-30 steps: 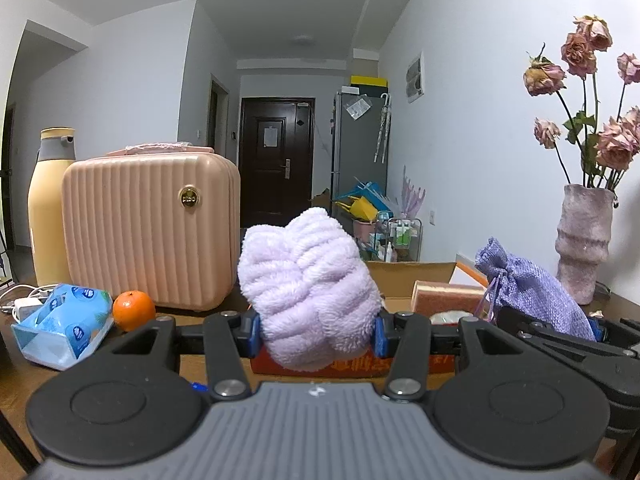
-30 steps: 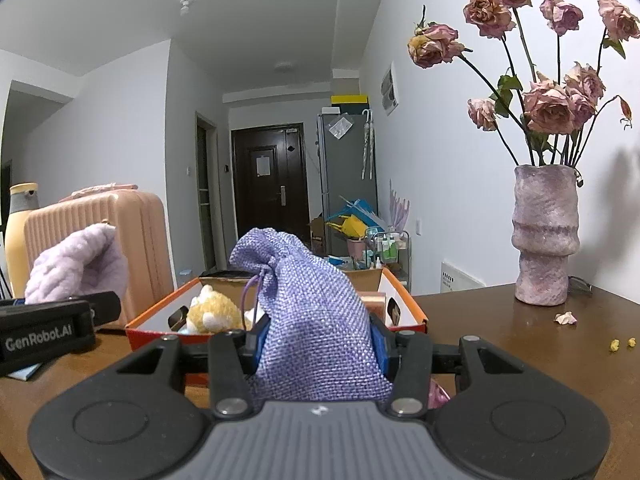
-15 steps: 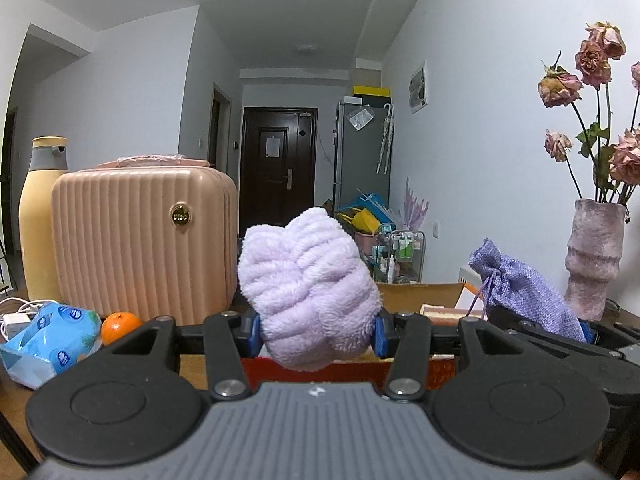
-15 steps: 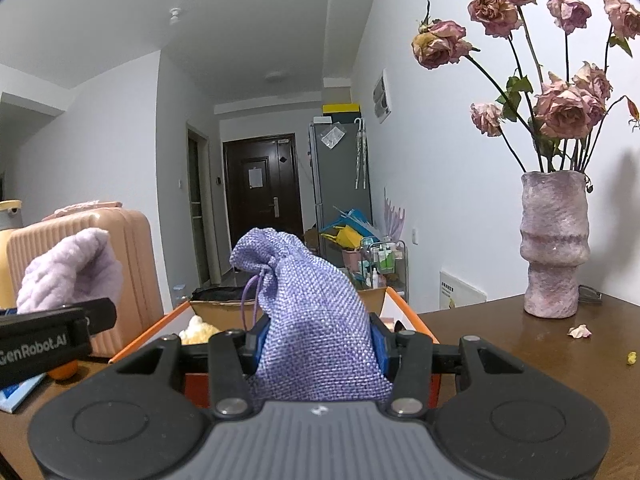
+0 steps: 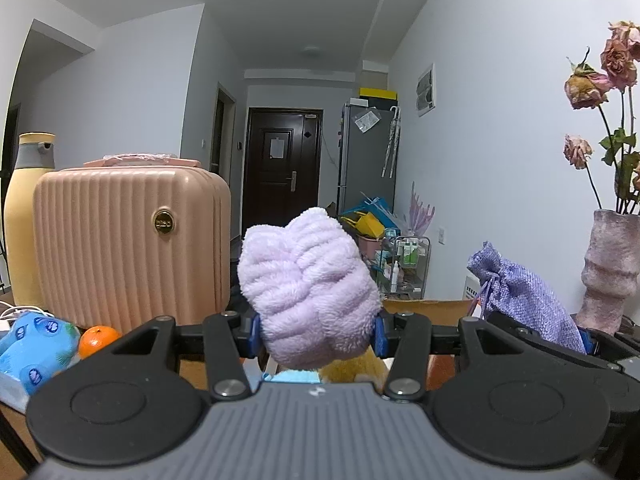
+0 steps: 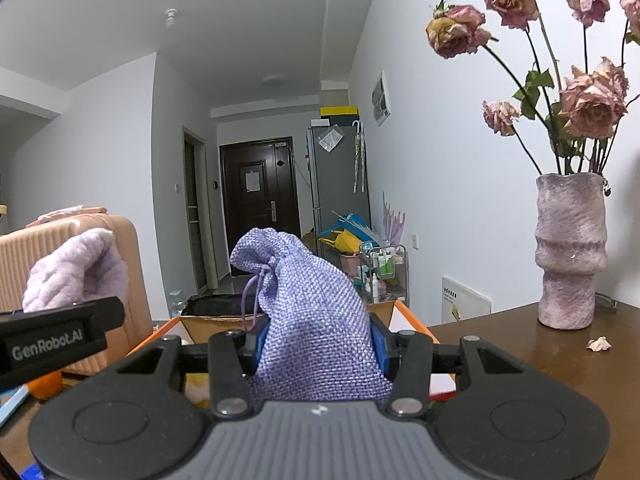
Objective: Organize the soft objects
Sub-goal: 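Carry the hair band with the left tool while the right tool carries the sachet to the box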
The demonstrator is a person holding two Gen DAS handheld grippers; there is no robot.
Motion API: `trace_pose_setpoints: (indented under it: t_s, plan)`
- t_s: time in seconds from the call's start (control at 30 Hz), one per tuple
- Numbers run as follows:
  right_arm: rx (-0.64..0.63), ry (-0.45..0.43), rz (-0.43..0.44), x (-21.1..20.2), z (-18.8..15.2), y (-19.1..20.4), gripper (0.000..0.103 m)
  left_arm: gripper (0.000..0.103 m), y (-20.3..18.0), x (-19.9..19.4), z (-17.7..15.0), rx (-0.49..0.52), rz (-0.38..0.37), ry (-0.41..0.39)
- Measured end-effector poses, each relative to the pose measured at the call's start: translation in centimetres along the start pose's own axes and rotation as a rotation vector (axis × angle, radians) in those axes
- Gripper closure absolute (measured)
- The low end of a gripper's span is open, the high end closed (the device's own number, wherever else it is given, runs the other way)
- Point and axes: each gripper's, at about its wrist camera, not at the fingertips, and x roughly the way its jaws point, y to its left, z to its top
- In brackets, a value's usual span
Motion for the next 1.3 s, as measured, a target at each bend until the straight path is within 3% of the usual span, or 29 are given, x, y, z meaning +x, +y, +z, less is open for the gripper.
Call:
trace_pose_setpoints:
  t_s: [0.87, 1.3]
  plan:
    - [-0.017, 0.022, -0.012, 7.1, 1.2, 0.7, 0.057, 0.054, -0.6, 7.5, 1.1, -0.034, 0.006, 0.012]
    - [-0.063, 0.064, -0.046, 9.7, 1.4, 1.7, 0.057, 0.054, -0.8, 12.2, 1.3, -0.02, 0.006, 0.122]
